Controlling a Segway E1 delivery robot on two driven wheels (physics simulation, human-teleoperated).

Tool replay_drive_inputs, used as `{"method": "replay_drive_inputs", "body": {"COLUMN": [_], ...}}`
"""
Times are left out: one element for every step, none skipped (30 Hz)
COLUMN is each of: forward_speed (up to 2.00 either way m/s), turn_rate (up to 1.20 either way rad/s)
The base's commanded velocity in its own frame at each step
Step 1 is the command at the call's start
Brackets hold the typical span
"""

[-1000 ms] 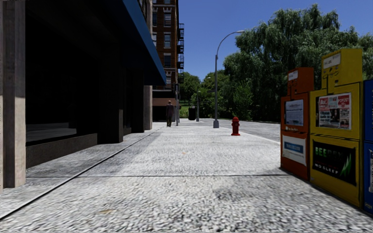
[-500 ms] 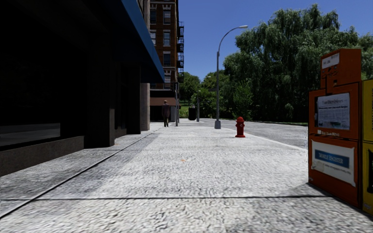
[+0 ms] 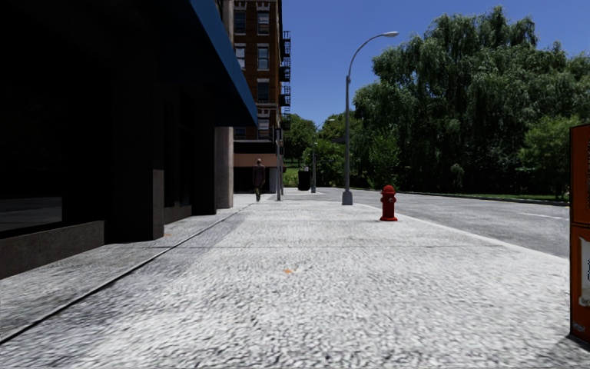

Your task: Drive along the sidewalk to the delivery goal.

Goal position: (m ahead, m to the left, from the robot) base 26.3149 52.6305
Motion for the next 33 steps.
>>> {"method": "replay_drive_inputs", "body": {"forward_speed": [1.34,1.34,1.34,1.34,1.34,1.34,1.34,1.34,1.34,1.35,1.35,1.35,1.35,1.35,1.35,1.35,1.35,1.35,1.35,1.35,1.35,1.35,1.35,1.35,1.35,1.35,1.35,1.35,1.35,1.35,1.35,1.35,1.35], "turn_rate": [0.0,0.0,0.0,0.0,0.0,0.0,0.0,0.0,0.0,0.0,0.0,0.0,0.0,0.0,0.0,0.0,0.0,0.0,0.0,0.0,0.0,0.0,0.0,0.0,0.0,0.0,0.0,0.0,0.0,0.0,0.0,0.0,0.0]}}
